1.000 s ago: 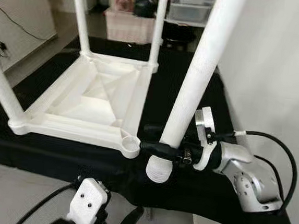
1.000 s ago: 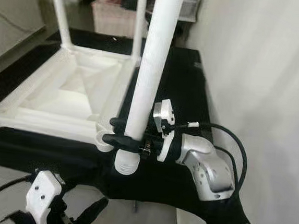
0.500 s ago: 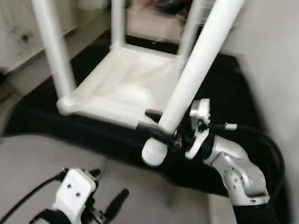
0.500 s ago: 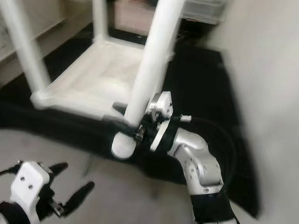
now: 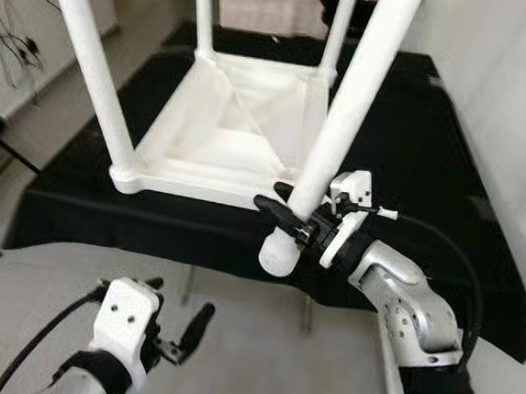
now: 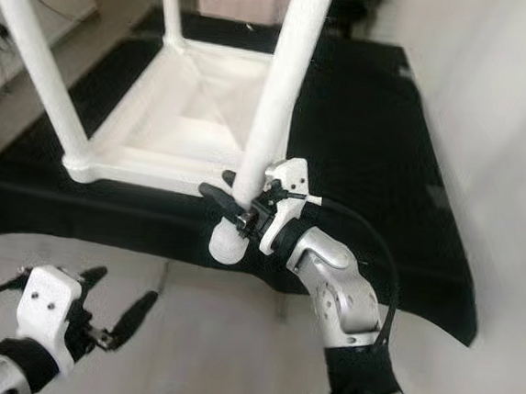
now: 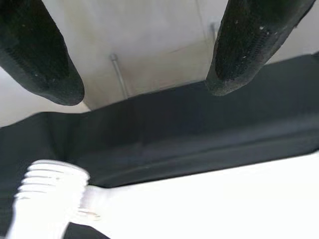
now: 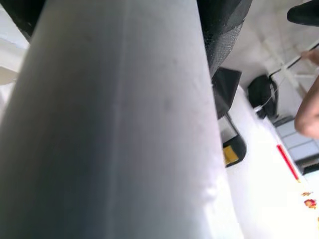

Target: Building children table

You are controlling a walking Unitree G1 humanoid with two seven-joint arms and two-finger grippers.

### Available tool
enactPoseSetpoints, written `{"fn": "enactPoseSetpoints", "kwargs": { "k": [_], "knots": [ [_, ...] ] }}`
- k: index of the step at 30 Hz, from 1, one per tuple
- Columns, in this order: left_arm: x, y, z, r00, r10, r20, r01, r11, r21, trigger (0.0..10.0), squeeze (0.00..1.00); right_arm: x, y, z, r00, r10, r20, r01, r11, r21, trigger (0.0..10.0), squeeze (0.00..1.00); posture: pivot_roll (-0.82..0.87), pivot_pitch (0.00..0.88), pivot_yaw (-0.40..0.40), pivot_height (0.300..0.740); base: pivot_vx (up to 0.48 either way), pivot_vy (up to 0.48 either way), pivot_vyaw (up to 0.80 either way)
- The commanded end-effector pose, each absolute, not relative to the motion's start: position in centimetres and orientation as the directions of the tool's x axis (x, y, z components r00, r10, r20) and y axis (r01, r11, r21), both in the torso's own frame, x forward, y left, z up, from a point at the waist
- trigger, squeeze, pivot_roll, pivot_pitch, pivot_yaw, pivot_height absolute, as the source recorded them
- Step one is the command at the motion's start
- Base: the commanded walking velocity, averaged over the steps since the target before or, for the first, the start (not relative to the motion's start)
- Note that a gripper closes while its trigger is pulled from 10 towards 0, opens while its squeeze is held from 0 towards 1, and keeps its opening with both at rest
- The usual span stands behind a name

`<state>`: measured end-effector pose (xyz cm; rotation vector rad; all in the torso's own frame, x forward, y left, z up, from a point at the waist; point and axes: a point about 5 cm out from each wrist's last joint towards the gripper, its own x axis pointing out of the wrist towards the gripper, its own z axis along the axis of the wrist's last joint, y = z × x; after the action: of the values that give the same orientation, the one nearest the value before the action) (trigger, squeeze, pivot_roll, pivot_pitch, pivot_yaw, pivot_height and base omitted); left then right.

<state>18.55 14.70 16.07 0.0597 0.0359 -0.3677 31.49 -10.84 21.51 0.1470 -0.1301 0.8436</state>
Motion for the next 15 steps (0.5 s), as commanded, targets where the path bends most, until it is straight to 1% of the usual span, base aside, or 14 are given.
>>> {"fn": "enactPoseSetpoints", "kwargs": {
  "k": [1, 2, 5, 11, 15],
  "knots": [
    [18.7, 14.9, 15.6, 0.941, -0.333, -0.057, 0.337, 0.94, 0.063, 10.0, 0.0, 31.4, -11.4, 21.6, 0.703, 0.685, 0.188, -0.705, 0.706, 0.067, 10.0, 0.0, 0.02, 0.148, -0.051, 0.74, 0.0, 0.0, 0.0],
    [19.0, 15.0, 15.6, 0.945, -0.323, -0.051, 0.326, 0.943, 0.069, 10.0, 0.0, 31.5, -11.5, 21.5, 0.732, 0.651, 0.199, -0.674, 0.735, 0.076, 10.0, 0.0, 0.01, 0.138, -0.05, 0.74, 0.0, 0.0, 0.0],
    [19.2, 15.0, 15.5, 0.947, -0.317, -0.047, 0.32, 0.945, 0.072, 10.0, 0.0, 31.6, -11.6, 21.4, 0.75, 0.629, 0.206, -0.654, 0.752, 0.083, 10.0, 0.0, 0.01, 0.138, -0.05, 0.74, 0.0, 0.0, 0.0],
    [20.0, 15.1, 15.2, 0.951, -0.308, -0.033, 0.31, 0.948, 0.079, 10.0, 0.0, 30.9, -11.5, 20.4, 0.803, 0.561, 0.2, -0.588, 0.8, 0.119, 10.0, 0.0, 0.01, 0.105, -0.045, 0.74, 0.0, 0.0, 0.0],
    [20.2, 15.1, 15.3, 0.95, -0.313, -0.007, 0.312, 0.946, 0.091, 10.0, 0.0, 30.6, -11.0, 20.3, 0.797, 0.57, 0.202, -0.599, 0.79, 0.133, 10.0, 0.0, 0.01, 0.093, -0.04, 0.74, 0.0, 0.0, 0.0]
  ]
}}
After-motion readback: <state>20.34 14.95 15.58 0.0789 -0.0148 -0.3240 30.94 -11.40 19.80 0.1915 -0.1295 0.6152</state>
